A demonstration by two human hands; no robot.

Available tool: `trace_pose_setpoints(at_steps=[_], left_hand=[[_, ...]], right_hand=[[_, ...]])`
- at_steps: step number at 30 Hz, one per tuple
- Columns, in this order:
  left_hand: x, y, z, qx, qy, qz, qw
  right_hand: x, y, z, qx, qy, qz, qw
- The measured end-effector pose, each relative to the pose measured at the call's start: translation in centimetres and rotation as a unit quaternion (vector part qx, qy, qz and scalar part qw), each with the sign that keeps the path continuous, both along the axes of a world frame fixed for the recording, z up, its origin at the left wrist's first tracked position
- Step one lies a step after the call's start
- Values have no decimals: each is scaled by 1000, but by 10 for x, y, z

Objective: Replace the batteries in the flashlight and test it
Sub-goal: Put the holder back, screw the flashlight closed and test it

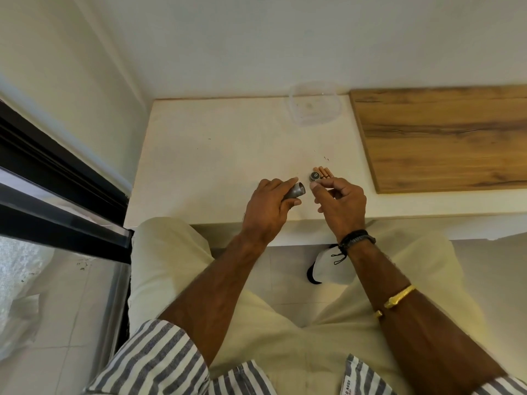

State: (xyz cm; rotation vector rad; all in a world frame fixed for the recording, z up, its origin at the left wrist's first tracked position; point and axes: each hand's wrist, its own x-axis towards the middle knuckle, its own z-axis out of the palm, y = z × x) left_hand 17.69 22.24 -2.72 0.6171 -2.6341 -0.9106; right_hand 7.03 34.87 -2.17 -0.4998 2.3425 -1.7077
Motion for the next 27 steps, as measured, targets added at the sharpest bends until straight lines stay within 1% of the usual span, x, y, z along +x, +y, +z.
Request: trace_pose_setpoints(at_steps=[2,4,6,8,12,15,22,24,27], left_hand=[[0,-1,0,12,0,7,1000],[1,-1,-1,24,12,21,999],[2,-1,-2,30,21,33,999],[3,-2,-3,27,20,33,999],[6,-5,-5,25,11,26,999],[7,-6,-6,28,11,24,999],[4,-8,-11,24,3,14,1000],[5,-8,-10,25,7,17,1000],[5,-9,-9,23,14,28,999]], right_hand=[[-8,-3,-4,30,19,-24,999],[-18,-6,-9,73,66,-32,995],[-28,-11,-13,131,113,-18,985],[-37,-15,-19,200,140,6,970],[-48,-21,-30,290,157,50,943],[-51,-25,-33,333,159,65,927],[-45,-30,-31,334,171,76,924],[-42,-30,-28,294,164,69,939],[-35,-28,-17,165,126,62,976]])
